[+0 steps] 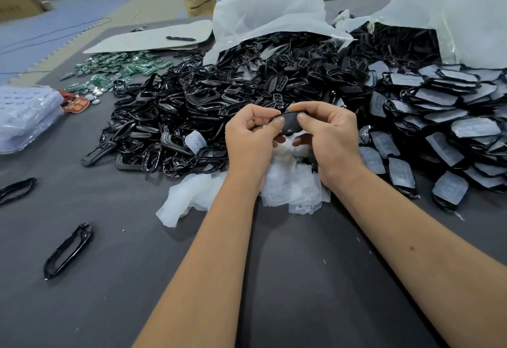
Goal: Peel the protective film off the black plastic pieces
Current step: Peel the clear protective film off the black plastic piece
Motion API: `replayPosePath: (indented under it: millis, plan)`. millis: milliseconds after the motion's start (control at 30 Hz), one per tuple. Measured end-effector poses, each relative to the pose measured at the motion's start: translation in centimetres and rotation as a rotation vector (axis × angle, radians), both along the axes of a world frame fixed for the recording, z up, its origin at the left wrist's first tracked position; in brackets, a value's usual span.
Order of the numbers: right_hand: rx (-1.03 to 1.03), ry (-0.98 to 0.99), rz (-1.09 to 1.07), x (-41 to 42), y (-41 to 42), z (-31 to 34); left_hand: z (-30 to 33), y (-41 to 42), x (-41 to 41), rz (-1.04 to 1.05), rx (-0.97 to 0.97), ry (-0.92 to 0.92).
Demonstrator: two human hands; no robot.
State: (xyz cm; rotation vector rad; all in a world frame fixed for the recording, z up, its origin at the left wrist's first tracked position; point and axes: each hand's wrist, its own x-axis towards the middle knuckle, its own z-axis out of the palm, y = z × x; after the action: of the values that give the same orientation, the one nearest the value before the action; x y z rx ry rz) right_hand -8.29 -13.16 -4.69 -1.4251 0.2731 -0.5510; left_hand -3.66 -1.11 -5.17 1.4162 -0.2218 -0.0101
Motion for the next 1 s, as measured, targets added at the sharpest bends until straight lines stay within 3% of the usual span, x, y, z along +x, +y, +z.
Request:
replayPosePath:
  millis: [333, 567, 700, 1000]
  plan:
    - [-0.223, -0.007, -0.055, 0.3, 0.1, -0.5, 0.1, 0.0, 0.0, 0.03, -0.005, 0.036]
    - [-0.003, 0.012, -0.001, 0.4, -0.2, -0.2, 0.0, -0.1, 0.0, 0.025, 0.018, -0.018]
    - [0.017, -0.002, 0.032, 0.4, -0.2, -0.3, 0.0, -0.2, 0.0, 0.067, 0.018, -0.015]
    - [-0.263, -0.006, -0.103, 0.6, -0.3, -1.3, -0.1, 0.0, 0.1, 0.055, -0.003, -0.012]
